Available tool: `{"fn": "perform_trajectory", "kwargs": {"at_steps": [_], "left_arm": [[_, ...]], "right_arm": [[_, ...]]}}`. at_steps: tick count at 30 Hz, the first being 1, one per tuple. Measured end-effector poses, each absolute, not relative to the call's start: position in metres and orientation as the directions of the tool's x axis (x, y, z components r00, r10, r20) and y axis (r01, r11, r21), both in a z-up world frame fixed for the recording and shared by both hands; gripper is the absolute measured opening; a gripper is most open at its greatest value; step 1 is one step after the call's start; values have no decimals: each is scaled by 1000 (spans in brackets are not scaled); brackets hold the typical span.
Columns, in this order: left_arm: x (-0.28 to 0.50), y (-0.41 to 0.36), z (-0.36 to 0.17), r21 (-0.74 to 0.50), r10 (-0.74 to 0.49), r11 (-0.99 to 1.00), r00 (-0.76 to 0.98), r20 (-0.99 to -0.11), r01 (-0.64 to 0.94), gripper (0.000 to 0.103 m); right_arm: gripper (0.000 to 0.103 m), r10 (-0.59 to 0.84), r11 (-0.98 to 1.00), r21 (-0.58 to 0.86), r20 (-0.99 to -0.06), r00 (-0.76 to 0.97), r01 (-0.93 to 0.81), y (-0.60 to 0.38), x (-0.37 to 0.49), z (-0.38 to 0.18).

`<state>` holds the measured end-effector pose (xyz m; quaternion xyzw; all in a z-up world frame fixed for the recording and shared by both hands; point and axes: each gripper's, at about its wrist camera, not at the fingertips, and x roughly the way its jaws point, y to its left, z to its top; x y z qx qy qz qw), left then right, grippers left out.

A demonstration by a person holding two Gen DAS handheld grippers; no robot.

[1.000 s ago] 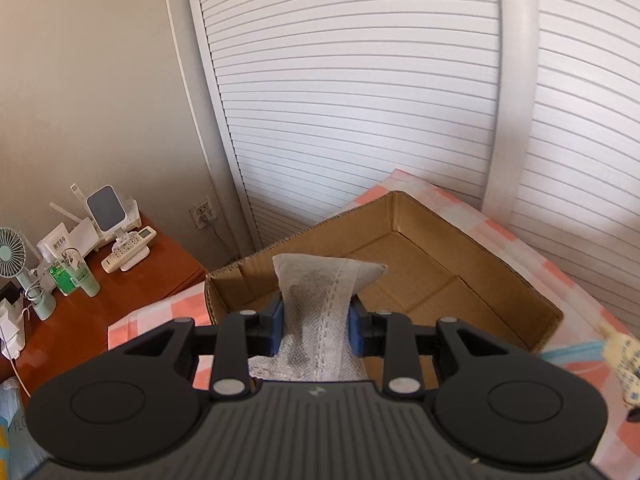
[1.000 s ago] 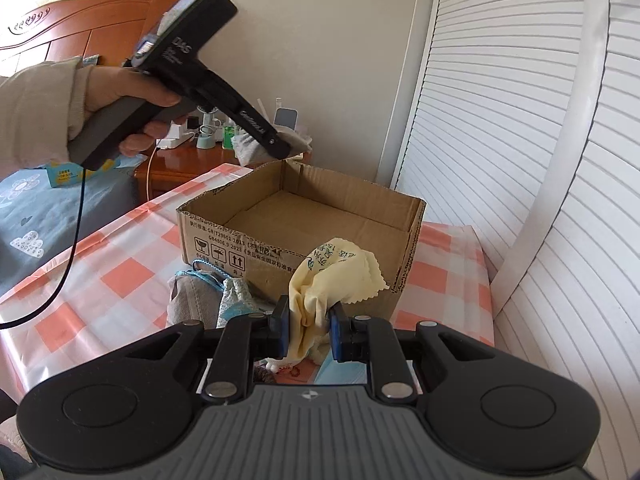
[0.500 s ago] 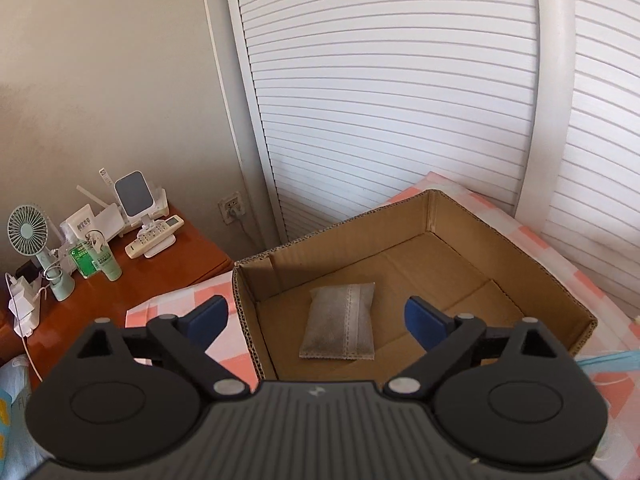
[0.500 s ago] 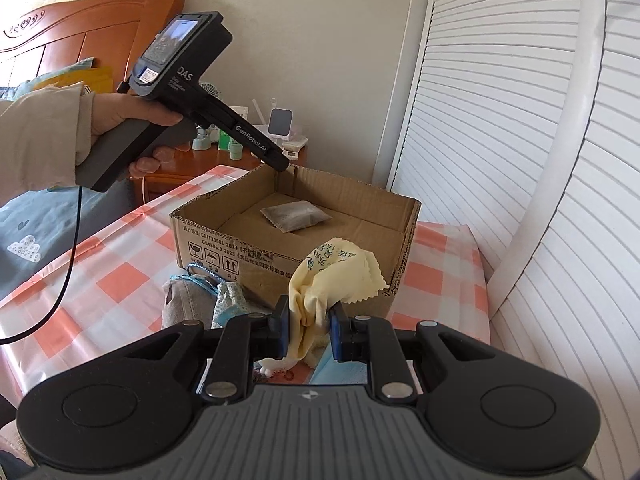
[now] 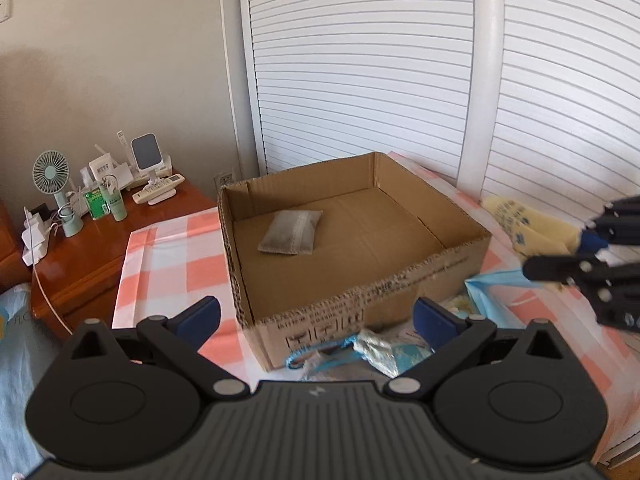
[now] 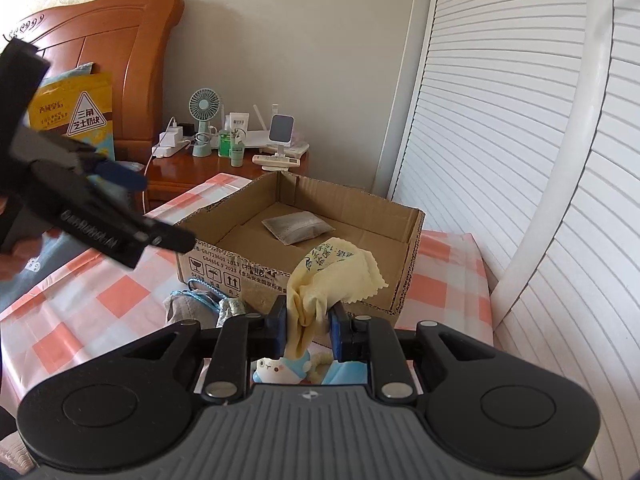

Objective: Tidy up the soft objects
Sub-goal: 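Carry the yellow cloth into the box and open the right tool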

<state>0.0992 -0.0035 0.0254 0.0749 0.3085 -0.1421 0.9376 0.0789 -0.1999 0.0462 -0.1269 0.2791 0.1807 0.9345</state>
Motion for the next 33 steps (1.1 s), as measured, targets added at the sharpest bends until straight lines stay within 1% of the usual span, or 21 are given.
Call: {"fn": "perform_trajectory", "kwargs": {"at_steps": [4,7,14,22,23,25,26,27,29,33], "left_arm": [[64,-10,14,74,-211,948,785,-582,310,102],[53,-13,7,74,-219,942,769,-600,327,102],[49,-8,2,85,-197,948,774,-602,308,102],[56,3,-4,53,-205,954,769,-606,296,102],[57,4,-5,52,-202,955,770,-606,292,102],[59,7,-7,44,-199,958,768,-608,282,102],[59,9,-8,40,-198,960,768,-610,279,102],[60,11,-8,37,-195,961,767,-611,274,102],[60,14,-9,32,-191,963,766,-614,266,102],[61,16,-10,28,-187,965,762,-620,259,102]], "right_arm": [[23,254,908,-137,-569,782,-395,-200,96,48],[23,248,909,-141,-576,779,-393,-196,116,49],[23,227,905,-160,-603,765,-394,-179,180,48],[23,184,907,-179,-645,742,-380,-153,257,35],[26,178,910,-177,-649,739,-375,-150,265,33],[50,152,919,-183,-654,741,-350,-146,281,29],[75,141,924,-178,-664,734,-339,-146,288,27],[89,129,929,-179,-664,737,-324,-147,292,26],[99,117,935,-185,-646,754,-303,-149,293,25],[103,135,947,-143,-636,760,-287,-157,282,29]]}}
